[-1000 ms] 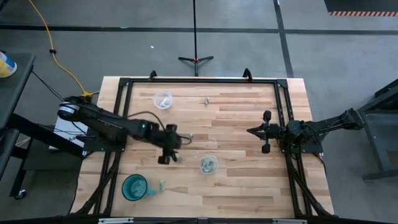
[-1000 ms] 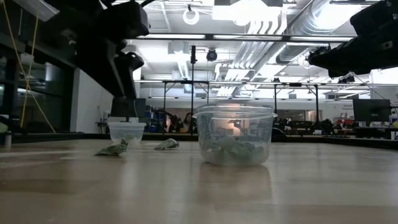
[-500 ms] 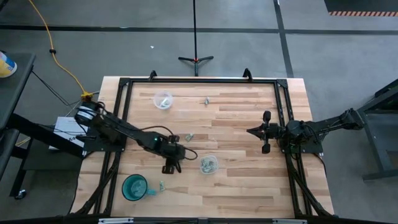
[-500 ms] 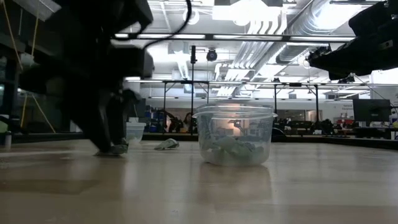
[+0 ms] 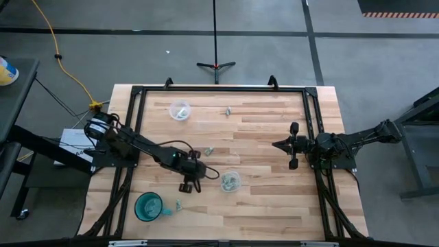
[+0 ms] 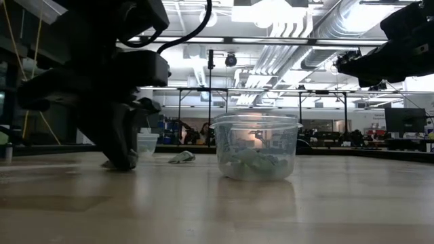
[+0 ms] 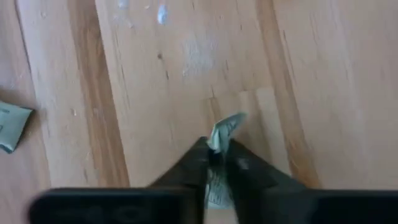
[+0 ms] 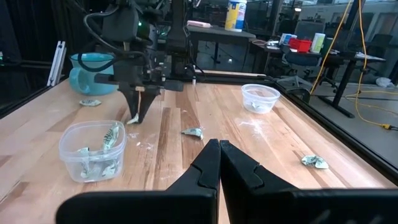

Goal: Pick and place Stevia / Truvia into bins
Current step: Put the stevia packet into the top transparent container

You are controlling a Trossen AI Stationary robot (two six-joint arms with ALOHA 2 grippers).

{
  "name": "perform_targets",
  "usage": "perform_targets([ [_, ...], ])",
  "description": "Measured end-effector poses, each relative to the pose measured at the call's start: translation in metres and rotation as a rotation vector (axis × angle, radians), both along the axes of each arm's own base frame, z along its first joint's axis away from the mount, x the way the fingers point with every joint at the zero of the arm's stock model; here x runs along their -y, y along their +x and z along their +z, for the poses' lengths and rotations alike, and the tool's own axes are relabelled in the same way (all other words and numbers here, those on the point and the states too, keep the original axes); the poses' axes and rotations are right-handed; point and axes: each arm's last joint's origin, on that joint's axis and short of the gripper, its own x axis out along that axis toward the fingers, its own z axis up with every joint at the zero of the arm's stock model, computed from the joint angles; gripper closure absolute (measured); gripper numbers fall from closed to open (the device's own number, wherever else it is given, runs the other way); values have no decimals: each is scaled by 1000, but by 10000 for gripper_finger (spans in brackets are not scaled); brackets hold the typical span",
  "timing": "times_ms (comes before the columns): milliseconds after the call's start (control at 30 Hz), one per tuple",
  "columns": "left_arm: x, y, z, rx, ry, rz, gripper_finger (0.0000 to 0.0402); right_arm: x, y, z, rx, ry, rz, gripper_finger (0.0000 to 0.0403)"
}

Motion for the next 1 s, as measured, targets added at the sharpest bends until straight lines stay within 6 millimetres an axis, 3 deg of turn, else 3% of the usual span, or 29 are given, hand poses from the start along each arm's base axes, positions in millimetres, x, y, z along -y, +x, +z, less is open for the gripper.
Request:
perform_targets([
  [100,-2,-4,5,5,42,-23,377,0,0,0,-2,-2,0,402],
  [233,-14,-5,22,45,158,36,366,0,0,0,-4,-3,0,402],
  [367,-46,-10,45,-65,363,168,348,0,0,0,-5,-3,0,402],
  [500,-87,-8,72,-182,541,260,380,0,0,0,-5,-3,0,402],
  [733,-170,-15,84,-275,481,375,367,0,0,-1,-10,-4,0,402],
  [1000,-232,-39,82,-269,307,441,373,0,0,-1,-12,-4,0,402],
])
